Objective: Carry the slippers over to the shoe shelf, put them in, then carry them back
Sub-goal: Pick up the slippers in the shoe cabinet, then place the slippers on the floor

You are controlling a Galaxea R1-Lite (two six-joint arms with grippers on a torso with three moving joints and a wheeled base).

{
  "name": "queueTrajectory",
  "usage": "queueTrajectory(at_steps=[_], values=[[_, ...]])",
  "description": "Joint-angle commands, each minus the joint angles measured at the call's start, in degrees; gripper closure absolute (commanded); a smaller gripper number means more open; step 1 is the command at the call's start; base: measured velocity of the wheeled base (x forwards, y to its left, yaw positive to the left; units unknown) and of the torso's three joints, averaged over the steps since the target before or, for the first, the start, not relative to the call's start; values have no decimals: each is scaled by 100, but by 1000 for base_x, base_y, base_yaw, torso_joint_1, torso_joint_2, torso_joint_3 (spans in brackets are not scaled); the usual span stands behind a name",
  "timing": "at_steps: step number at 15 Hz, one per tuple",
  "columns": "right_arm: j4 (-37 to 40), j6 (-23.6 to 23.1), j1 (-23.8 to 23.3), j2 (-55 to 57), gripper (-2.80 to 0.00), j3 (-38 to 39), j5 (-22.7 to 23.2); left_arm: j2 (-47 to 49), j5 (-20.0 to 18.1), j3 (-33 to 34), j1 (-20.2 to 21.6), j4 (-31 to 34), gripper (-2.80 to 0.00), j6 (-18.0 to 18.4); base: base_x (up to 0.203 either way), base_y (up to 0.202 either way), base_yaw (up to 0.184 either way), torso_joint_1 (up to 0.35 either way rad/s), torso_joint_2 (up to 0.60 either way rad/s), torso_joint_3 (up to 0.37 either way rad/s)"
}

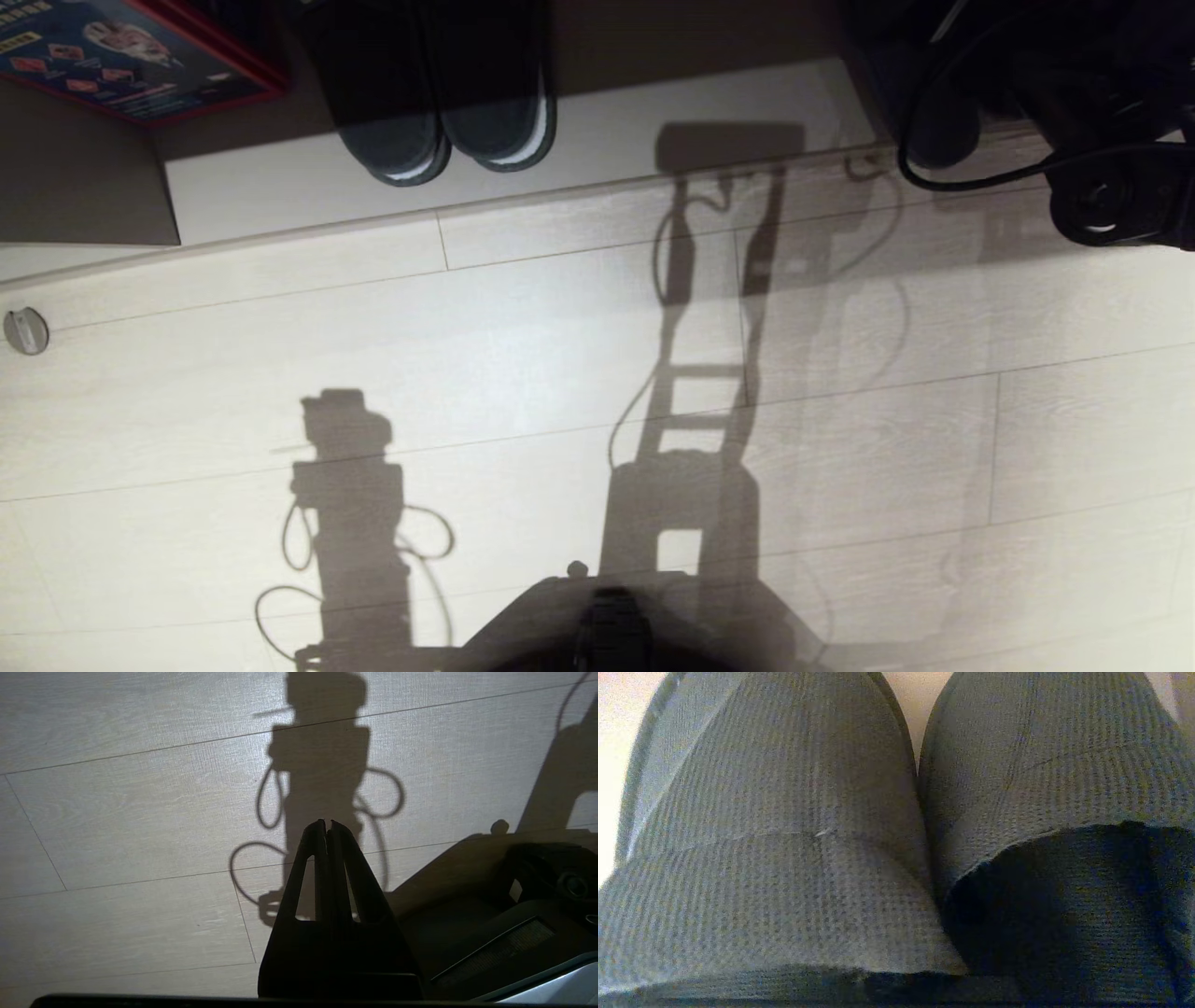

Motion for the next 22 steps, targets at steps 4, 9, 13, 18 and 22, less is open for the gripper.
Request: queueTrajectory(at_steps=[4, 9, 13, 18, 22], values=[[168, -12, 108, -1217, 0, 1431, 19, -4, 1, 9, 0, 0, 0, -2, 0, 0, 0, 0, 0, 0], [719, -92, 161, -2964, 0, 4084, -36, -4, 1, 9, 0, 0, 0, 7, 0, 0, 0, 0, 0, 0], [1335, -179, 167, -4571, 0, 5856, -72, -4, 1, 9, 0, 0, 0, -2, 0, 0, 0, 0, 0, 0], [2199, -189, 156, -6763, 0, 7371, -158, -4, 1, 9, 0, 0, 0, -2, 0, 0, 0, 0, 0, 0], [3781, -165, -292, -8648, 0, 7811, -152, -4, 1, 9, 0, 0, 0, 7, 0, 0, 0, 0, 0, 0]])
